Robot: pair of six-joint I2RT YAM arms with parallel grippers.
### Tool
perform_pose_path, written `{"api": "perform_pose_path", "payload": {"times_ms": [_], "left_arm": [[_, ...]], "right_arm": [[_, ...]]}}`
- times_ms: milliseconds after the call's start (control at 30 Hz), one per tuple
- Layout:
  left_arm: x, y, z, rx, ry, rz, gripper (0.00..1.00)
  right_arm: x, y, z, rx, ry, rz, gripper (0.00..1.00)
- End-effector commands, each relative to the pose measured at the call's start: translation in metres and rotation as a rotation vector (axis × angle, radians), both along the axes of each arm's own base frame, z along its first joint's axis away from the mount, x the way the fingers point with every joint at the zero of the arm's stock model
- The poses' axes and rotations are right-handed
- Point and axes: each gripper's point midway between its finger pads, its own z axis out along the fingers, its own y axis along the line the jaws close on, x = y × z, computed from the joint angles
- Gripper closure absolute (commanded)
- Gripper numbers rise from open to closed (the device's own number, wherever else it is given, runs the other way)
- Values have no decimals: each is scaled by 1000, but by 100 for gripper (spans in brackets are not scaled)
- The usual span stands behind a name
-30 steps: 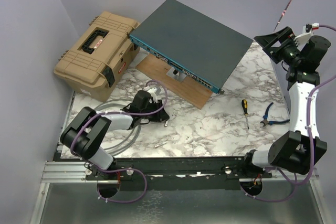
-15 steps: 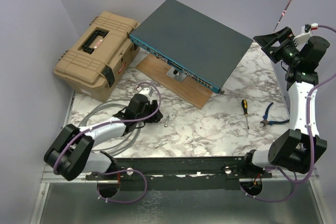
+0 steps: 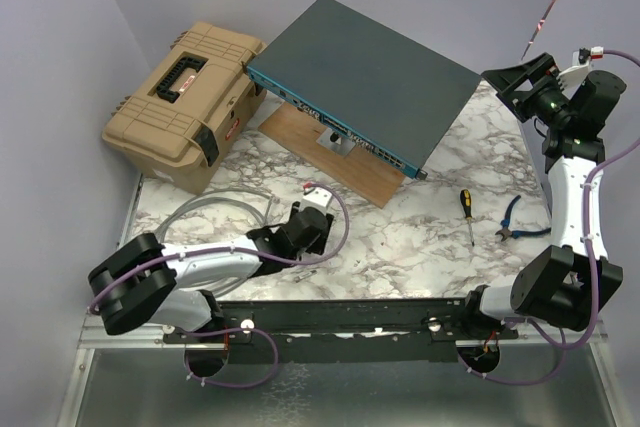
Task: Insert the plug into the switch port
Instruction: Pick up the connector from the center of the board.
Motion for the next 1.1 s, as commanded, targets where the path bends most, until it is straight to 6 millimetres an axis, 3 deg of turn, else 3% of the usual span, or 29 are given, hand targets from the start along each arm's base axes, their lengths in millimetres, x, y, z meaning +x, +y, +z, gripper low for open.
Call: {"api": "perform_pose_path", "payload": {"times_ms": [0,333,600,833,1067], "left_arm": [[5,0,1,141,-93,26,47],[2,-2,-27,223,-50,15,55],[-5,-7,-37,220,6,-13,82],[1,-7,-5,129,-4,6,99],[22,5,36,35,7,37,100]], "right_arm": [[0,1,2,-3,-14,18,0],[2,1,-1,4,-9,23,1],[0,4,4,0,-21,39,1],[1,14,9,-48,-33,63,2],[-7,30,16,-141,-47,74,2]]}}
